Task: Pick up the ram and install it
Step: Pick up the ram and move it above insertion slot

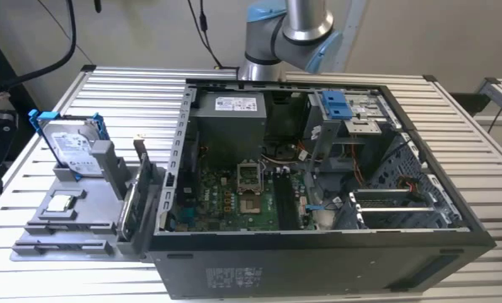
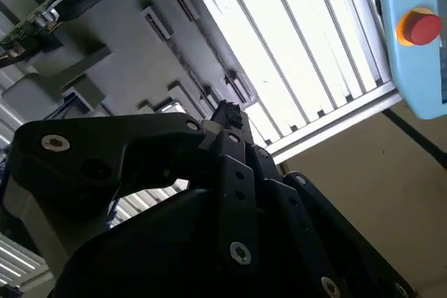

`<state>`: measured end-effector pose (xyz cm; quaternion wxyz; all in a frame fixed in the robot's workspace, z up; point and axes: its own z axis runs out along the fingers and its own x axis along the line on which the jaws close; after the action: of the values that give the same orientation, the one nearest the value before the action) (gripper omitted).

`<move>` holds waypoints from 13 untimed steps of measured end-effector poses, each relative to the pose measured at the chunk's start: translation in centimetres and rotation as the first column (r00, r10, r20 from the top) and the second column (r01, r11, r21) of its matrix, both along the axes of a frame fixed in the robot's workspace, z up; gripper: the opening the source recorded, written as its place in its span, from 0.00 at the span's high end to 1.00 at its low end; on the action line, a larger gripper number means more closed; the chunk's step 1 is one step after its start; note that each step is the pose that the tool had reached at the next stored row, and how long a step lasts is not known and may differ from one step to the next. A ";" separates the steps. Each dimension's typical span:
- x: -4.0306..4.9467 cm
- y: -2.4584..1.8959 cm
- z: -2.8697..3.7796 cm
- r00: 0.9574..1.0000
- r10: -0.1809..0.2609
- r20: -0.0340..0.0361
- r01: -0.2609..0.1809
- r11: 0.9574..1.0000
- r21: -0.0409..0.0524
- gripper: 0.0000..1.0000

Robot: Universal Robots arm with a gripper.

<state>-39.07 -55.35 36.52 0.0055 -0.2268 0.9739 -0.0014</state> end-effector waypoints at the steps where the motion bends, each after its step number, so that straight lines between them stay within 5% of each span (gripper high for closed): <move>1: 0.00 0.00 0.00 1.000 0.014 0.000 -0.014 1.000 -0.002 0.89; 13: 0.00 0.00 0.00 0.989 0.151 -0.001 -0.151 0.988 -0.015 0.89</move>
<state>-39.07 -55.35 36.52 0.0038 -0.2998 0.9539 -0.0084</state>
